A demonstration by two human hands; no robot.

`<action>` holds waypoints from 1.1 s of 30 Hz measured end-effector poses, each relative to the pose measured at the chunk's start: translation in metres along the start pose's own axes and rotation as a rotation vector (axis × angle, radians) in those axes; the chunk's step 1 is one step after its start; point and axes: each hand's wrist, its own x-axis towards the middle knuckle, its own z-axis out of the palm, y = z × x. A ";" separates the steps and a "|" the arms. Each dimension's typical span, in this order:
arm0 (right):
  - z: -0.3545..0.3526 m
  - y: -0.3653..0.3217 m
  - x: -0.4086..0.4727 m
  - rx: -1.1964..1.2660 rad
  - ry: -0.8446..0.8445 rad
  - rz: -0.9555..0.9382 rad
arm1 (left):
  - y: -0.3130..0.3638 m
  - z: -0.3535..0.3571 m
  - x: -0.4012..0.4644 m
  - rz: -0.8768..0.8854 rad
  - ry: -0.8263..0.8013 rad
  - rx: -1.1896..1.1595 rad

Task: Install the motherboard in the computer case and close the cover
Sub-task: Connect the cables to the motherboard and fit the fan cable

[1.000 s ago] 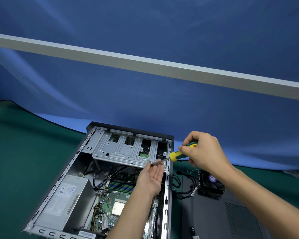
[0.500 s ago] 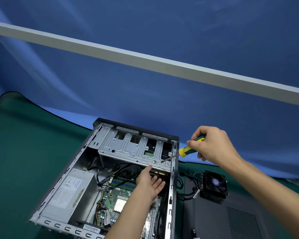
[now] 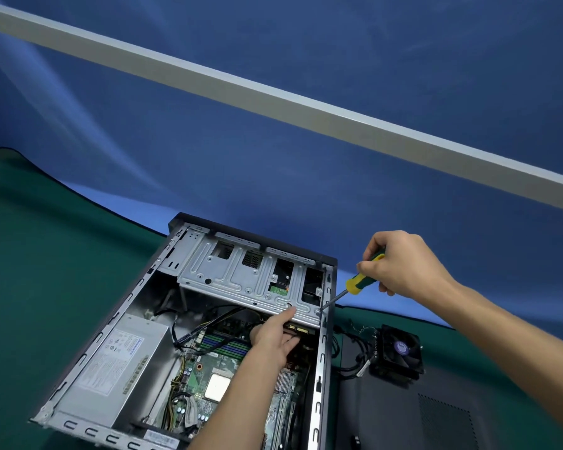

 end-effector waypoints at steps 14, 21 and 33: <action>0.006 -0.012 0.006 -0.124 -0.035 -0.056 | 0.004 -0.003 0.000 -0.004 -0.014 0.009; 0.006 -0.014 0.005 -0.125 -0.037 -0.047 | 0.003 -0.003 0.000 0.014 -0.001 -0.005; 0.008 -0.020 0.004 -0.168 -0.041 -0.056 | 0.002 -0.003 -0.002 0.021 0.010 -0.007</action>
